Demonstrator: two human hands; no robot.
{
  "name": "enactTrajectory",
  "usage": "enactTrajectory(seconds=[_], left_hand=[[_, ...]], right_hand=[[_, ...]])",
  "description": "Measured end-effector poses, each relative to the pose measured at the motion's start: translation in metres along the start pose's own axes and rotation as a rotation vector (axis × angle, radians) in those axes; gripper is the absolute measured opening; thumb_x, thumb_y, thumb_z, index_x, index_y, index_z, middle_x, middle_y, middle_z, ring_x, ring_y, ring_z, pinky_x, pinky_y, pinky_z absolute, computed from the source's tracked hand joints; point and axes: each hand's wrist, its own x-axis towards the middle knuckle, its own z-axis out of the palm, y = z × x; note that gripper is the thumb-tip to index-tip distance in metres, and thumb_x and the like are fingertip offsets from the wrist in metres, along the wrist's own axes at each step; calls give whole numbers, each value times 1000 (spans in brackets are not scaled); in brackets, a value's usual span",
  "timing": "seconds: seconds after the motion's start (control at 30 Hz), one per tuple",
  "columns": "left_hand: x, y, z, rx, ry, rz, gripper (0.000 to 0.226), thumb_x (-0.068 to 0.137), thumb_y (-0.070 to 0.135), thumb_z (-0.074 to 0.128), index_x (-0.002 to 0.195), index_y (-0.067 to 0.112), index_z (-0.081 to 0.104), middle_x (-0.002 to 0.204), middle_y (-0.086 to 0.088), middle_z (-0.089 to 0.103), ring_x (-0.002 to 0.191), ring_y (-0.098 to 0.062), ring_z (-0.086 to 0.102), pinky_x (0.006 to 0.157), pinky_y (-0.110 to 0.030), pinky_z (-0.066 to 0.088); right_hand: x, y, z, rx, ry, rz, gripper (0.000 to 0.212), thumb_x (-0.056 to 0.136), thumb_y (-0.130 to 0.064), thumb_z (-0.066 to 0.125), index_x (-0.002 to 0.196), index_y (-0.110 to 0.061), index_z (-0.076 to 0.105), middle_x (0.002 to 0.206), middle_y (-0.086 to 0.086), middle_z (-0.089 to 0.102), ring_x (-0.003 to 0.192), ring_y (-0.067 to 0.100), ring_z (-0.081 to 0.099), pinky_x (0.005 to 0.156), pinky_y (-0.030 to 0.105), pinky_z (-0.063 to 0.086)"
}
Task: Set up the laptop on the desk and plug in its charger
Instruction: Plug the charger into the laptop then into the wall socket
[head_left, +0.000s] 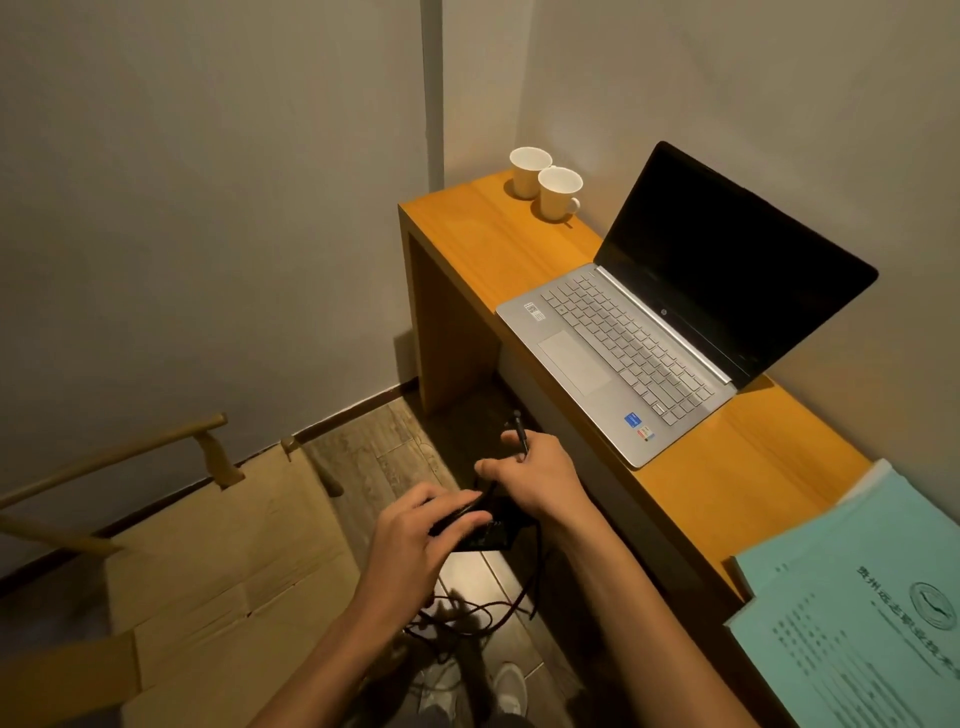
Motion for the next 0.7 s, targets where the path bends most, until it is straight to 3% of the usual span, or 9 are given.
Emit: enactTrajectory(seconds=[0.1,0.17,0.23,0.33,0.43,0.53,0.7], left_hand=[[-1,3,4,-118,20,-142,45,70,57,74,104,28,77,97,16,70,94,4,64,76,-8,48],[0,4,6,-232,60,-289,38,67,46,80,101,29,77,96,14,73,92,5,66,74,-9,50],[2,4,7,-403,69,-424,33,70,37,81,99,24,77,92,5,75,88,-4,71,66,-18,57],[3,4,7,-593,59,-514,42,69,55,79,96,22,78,93,-5,76,87,-22,75,61,-37,62],[3,8,10,-700,20,-567,66,57,71,77,97,18,76,93,-10,75,86,-24,75,58,-38,61],[6,14,17,-782,-57,-620,60,73,62,71,102,9,71,98,-14,72,86,-24,75,58,-34,60],[10,12,24,-935,-128,-721,58,79,56,58,111,7,63,103,-15,74,92,-28,74,64,-31,59]], right_hand=[[-3,4,6,281,52,-14,34,86,-22,80,116,-20,65,94,-2,75,89,8,69,69,23,50],[-12,3,5,484,42,-9,18,87,-16,79,103,-17,71,89,-7,73,73,1,71,56,15,51],[-21,0,0,669,-4,-1,18,89,-7,75,107,-7,74,88,-3,73,58,-2,70,45,12,49],[-26,-3,-4,768,-61,-53,16,93,-3,68,106,-7,74,85,6,75,38,1,55,38,12,41],[-22,-2,-1,822,-91,-78,19,98,-9,63,113,-14,74,86,9,73,40,2,37,37,14,34],[-19,0,1,842,-83,-87,21,101,-11,60,118,-14,72,72,2,66,40,3,32,36,14,30],[-23,5,-2,850,-97,-127,25,100,-15,61,123,-15,71,66,0,57,44,5,31,37,15,27]])
